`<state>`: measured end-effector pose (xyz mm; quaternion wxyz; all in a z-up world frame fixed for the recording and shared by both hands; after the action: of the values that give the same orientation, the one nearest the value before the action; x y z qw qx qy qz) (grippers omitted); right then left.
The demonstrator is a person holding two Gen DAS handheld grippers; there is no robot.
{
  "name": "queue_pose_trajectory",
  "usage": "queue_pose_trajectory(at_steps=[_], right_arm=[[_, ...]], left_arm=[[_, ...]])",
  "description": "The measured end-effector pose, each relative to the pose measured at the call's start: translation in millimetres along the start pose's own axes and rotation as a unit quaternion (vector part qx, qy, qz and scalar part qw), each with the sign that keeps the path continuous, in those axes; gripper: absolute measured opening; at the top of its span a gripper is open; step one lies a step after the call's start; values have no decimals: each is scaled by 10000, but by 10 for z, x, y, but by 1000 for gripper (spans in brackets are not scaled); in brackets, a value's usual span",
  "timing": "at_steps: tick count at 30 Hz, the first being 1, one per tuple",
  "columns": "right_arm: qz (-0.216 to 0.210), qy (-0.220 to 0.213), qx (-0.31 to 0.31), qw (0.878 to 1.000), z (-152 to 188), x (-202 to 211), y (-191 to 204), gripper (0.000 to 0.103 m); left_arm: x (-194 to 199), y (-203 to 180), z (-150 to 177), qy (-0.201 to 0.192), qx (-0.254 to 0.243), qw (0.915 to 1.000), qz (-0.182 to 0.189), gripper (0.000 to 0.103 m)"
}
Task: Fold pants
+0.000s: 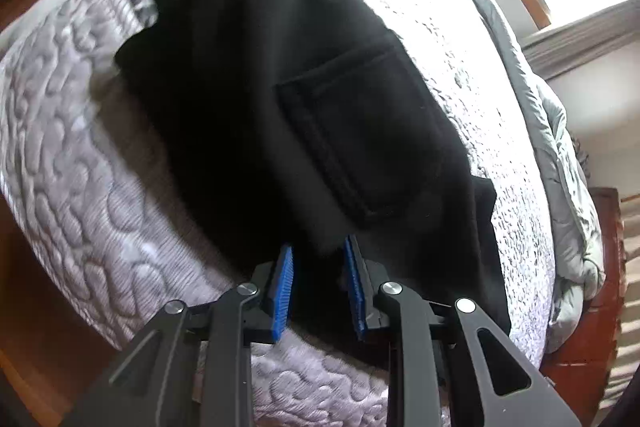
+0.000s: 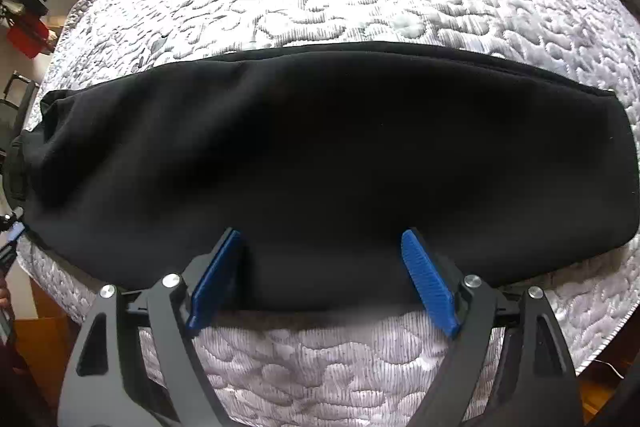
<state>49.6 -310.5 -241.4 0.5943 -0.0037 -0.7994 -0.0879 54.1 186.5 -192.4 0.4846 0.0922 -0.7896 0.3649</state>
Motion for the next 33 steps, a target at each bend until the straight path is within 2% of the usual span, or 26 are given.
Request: queue_pose_trajectory(at_steps=[2,4,5,7,8,10,12,14,17,21,23,26,29,30,31,33], right_arm=[[34,-15,-24,10000,-35,26,48,75],[-136,-33,-108,9998,-68,60,135,71],[-264,-44,-139,9995,-81,72,181,71],[-568,-55,-172,9982,-106,86,312,70],[-613,-48,-154,9980,-108,86,341,70],[-556,-16,-67,9984,-108,43,403,70],[-506,12,-33,9987,-110,-7,414,70],[-465,32,-8,9989,-100,-60,444,73],[-271,72,246,9993,-98,-112,537,78],[-93,57,441,9990,-80,-113,684,75],[-256,49,444,9987,-131,-63,786,69],[-583,-41,649,9962,-222,78,1087,69],[-650,-121,1023,9926,-309,144,1474,69],[-676,-117,1124,9913,-328,151,1598,69],[-730,-109,1203,9900,-350,141,1735,69],[-874,-129,1298,9876,-349,106,1947,69]], left_arm=[[-28,54,8,48,-87,9999,-70,34],[-98,87,-77,61,-50,9998,-168,31],[-123,85,-84,33,-5,9998,-221,21],[-57,117,-81,-78,176,9997,-122,15],[39,142,-63,-196,282,9994,-58,3],[228,181,-24,-442,401,9982,23,4],[361,217,62,-619,312,9976,-16,4],[236,323,183,-490,151,9983,-259,4],[47,336,197,-406,-51,9986,-338,4],[272,223,223,-398,-456,9968,-523,12],[497,225,245,-526,-491,9955,-615,10],[833,24,277,-916,-768,9916,-494,10],[803,-242,320,-767,-1077,9910,-206,24],[736,-312,344,-685,-1157,9907,-191,35],[638,-396,354,-590,-1248,9902,-202,41],[400,-494,349,-417,-1493,9875,-291,44]])
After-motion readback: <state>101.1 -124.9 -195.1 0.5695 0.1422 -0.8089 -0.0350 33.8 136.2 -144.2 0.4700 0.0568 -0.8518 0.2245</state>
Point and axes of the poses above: each gripper's, at about its wrist camera, not at the fingertips, and x roughly against the way its jaws point, y to its left, z to its underside, the point moved 10 cm from there along -x, roughly the way its jaws point, and after that the axes turned 4 degrees about -y, right-handed, at the moved point
